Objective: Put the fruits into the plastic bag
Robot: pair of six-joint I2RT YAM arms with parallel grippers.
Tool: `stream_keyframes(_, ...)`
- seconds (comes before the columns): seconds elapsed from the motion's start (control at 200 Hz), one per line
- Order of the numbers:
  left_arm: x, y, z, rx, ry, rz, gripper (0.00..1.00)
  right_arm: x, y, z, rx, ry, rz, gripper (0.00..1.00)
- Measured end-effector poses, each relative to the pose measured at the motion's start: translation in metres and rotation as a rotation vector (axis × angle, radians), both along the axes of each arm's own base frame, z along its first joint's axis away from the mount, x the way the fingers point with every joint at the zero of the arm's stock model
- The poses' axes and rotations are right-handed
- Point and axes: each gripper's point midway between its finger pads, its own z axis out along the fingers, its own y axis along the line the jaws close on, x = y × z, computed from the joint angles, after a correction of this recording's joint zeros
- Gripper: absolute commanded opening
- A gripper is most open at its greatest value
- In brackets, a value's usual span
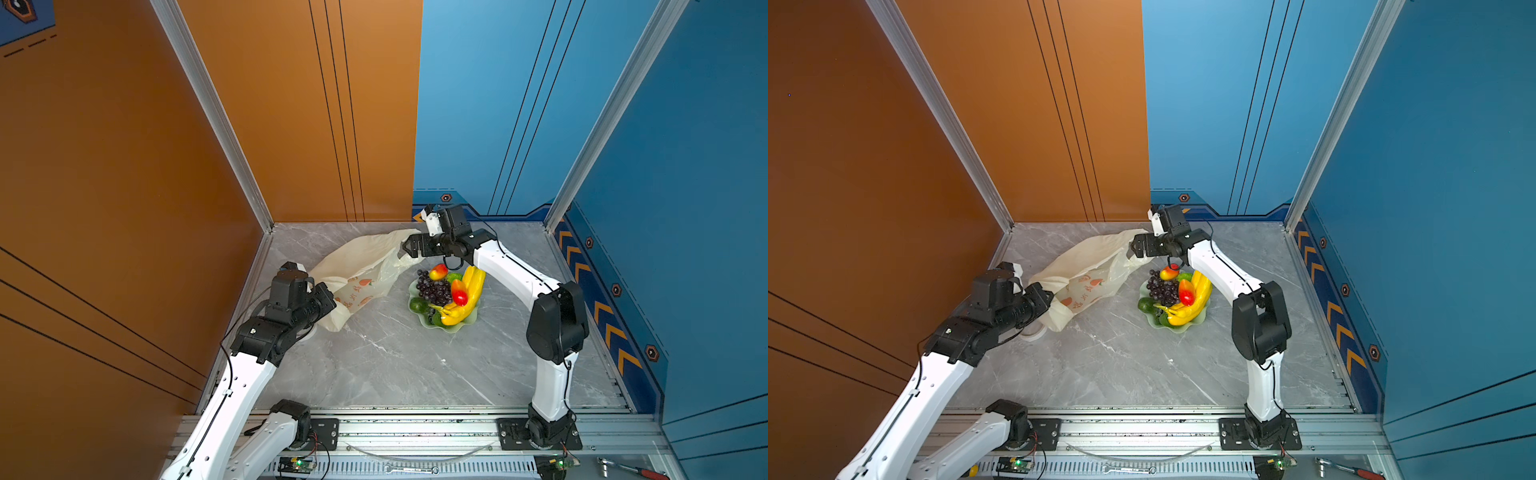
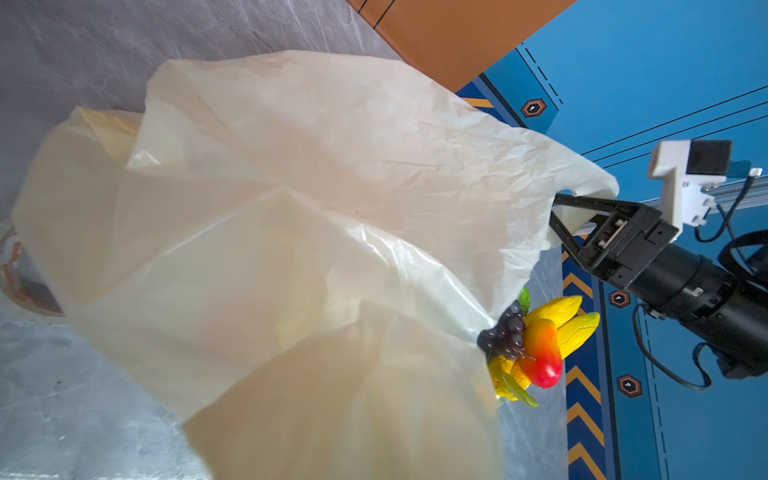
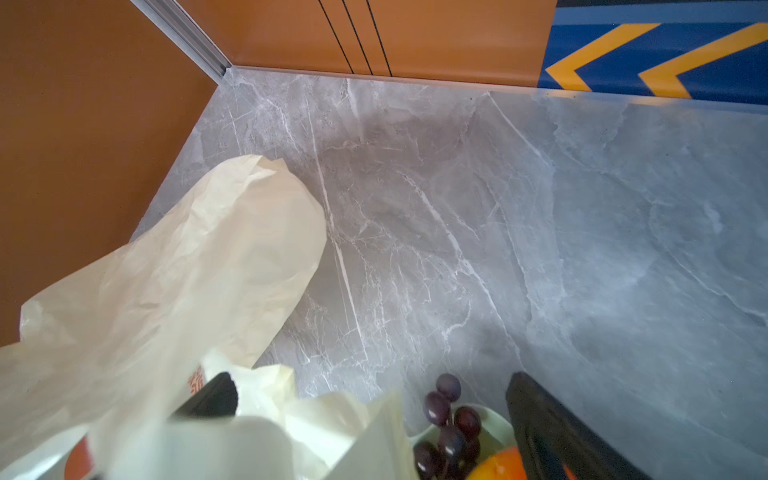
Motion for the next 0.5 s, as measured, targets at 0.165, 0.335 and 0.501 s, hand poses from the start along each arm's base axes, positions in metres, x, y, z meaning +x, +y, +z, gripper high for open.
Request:
stream_keyframes(0.165,0.012,-0.01,-0.001,-0.03,-0.011,-0.004,0.0,-0.039,-0.028,0.057,-0.003,-0.037,-0.023,1.0)
stream_keyframes(0.335,0.022,-0.022,-0.007,-0.037,0.0,-0.025,0.0,-0.09,-0.075,0.139,0.035,-0.155,-0.097,1.0)
stream_keyframes(0.501,0.024,-0.028,-0.009,-0.038,0.004,-0.044,0.0,-0.135,-0.116,0.151,-0.018,-0.121,-0.202,1.0)
